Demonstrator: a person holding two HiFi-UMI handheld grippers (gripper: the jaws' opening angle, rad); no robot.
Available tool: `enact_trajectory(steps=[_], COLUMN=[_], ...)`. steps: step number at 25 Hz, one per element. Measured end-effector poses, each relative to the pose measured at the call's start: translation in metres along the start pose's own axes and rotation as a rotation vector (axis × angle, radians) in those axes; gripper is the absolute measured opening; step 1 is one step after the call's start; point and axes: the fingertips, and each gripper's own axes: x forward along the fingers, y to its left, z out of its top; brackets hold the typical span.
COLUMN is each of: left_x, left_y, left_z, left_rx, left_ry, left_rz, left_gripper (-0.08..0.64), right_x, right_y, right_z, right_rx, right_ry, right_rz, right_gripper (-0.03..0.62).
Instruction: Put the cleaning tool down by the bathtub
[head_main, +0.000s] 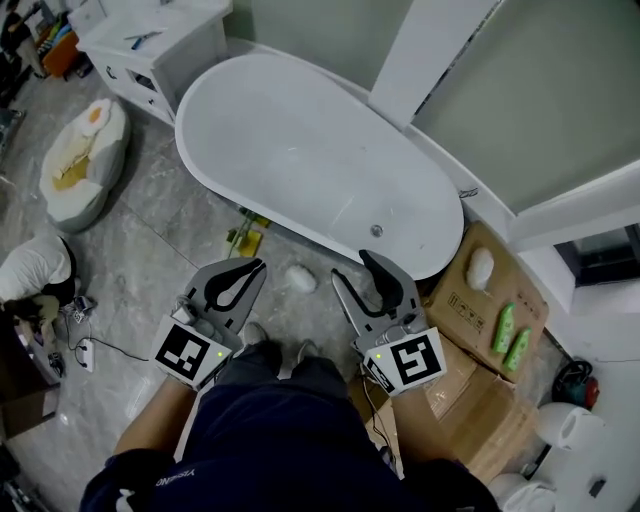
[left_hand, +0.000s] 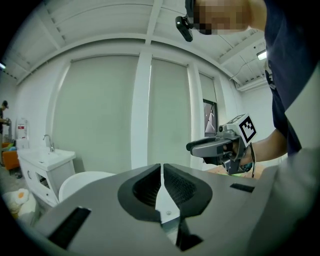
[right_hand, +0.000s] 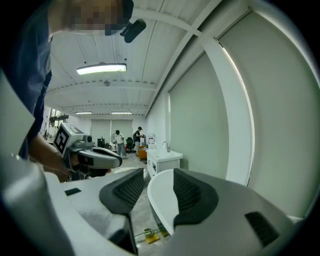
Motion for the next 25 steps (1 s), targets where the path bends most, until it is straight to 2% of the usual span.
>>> enact_trajectory(steps=[6,15,25], left_x=[0.001,0.001,0.007], left_y=[-0.028,-0.06,-0.079], left_z=[0.022,0.035,0.041], left_rx=[0.04,0.058,0.069], left_ry=[-0.023,-0.046,-0.061], left_rz=[-0.004,0.001,-0.005], left_gripper=[0.043,0.043,0.043], right_x=[-0.033,-0.069,-0.083], right_y=[-0.002,0.001,0.0], right_z=[0.021,0.018,0.023], right_rx=[0.0,0.013,0.015], right_ry=[-0.053,-0.062,-0.084], right_rz=[-0.016,-0.008,0.009], right_gripper=[0.184,0.149,0.106])
